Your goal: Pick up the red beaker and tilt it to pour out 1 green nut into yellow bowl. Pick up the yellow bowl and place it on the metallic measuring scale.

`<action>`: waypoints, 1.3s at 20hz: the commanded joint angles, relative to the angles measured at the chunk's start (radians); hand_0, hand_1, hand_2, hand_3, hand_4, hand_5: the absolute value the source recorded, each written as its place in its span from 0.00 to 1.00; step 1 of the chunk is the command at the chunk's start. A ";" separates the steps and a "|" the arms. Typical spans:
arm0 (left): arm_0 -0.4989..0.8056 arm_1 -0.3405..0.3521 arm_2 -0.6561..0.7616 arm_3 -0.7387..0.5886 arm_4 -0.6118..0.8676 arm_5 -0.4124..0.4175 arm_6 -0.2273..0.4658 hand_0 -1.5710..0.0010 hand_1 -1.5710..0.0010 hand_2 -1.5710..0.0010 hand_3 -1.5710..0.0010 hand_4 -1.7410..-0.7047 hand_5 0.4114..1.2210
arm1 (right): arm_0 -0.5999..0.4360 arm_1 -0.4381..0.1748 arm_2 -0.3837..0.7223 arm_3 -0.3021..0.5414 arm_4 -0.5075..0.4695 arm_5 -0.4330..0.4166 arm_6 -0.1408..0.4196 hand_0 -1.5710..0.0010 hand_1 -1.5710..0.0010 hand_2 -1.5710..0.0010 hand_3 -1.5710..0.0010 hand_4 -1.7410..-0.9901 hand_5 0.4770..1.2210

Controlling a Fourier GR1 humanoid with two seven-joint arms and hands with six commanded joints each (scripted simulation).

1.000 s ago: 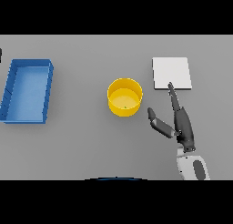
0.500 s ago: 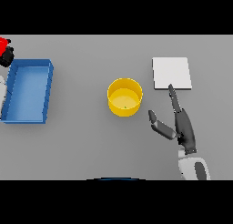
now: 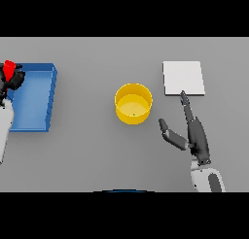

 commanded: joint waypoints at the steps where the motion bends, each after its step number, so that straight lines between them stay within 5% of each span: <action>1: 0.008 0.008 -0.003 -0.004 -0.007 -0.003 0.000 0.00 0.00 0.00 0.01 0.09 0.65 | -0.006 -0.002 -0.006 0.004 0.000 -0.004 0.005 1.00 1.00 1.00 1.00 0.96 0.21; 4: 0.049 0.024 -0.013 -0.052 -0.010 -0.030 0.015 0.00 0.02 0.04 0.06 0.45 0.49 | 0.005 -0.003 -0.006 -0.002 -0.001 -0.006 -0.009 1.00 1.00 1.00 1.00 0.97 0.21; 5: 0.060 0.025 -0.018 -0.065 -0.006 -0.041 0.011 0.05 0.12 0.14 0.17 0.56 0.45 | -0.003 -0.006 -0.011 -0.002 -0.013 0.002 -0.007 1.00 1.00 1.00 1.00 0.97 0.21; 9: 0.068 0.032 -0.034 -0.070 -0.004 -0.079 0.019 0.51 0.59 0.58 0.61 0.79 0.33 | -0.008 -0.003 -0.013 0.012 -0.011 -0.004 0.000 1.00 1.00 1.00 1.00 0.98 0.21; 13: 0.063 0.035 -0.069 -0.035 -0.023 -0.117 -0.011 0.80 0.83 0.83 0.84 0.89 0.30 | 0.003 -0.005 -0.006 -0.006 -0.005 -0.002 -0.017 1.00 1.00 1.00 1.00 0.97 0.22; 18: 0.050 0.032 -0.060 -0.008 -0.021 -0.101 -0.064 0.93 0.95 0.94 0.95 0.93 0.30 | -0.018 -0.032 -0.003 -0.016 0.021 0.008 0.045 1.00 1.00 1.00 1.00 0.96 0.22; 20: 0.042 0.029 -0.065 -0.017 -0.028 -0.094 -0.071 0.96 0.97 0.96 0.97 0.94 0.30 | -0.065 -0.080 0.014 0.006 0.030 0.072 0.052 1.00 1.00 1.00 1.00 0.98 0.26; 23: 0.051 0.025 -0.067 -0.043 -0.021 -0.094 -0.070 0.98 0.98 0.98 0.98 0.96 0.31 | -0.192 -0.205 0.067 0.046 0.138 0.166 0.101 1.00 1.00 1.00 1.00 0.89 0.27; 26: 0.057 0.034 -0.069 -0.049 -0.024 -0.098 -0.079 0.99 0.99 0.99 0.99 0.97 0.32 | -0.276 -0.287 0.140 0.079 0.248 0.229 0.084 1.00 1.00 1.00 1.00 0.79 0.26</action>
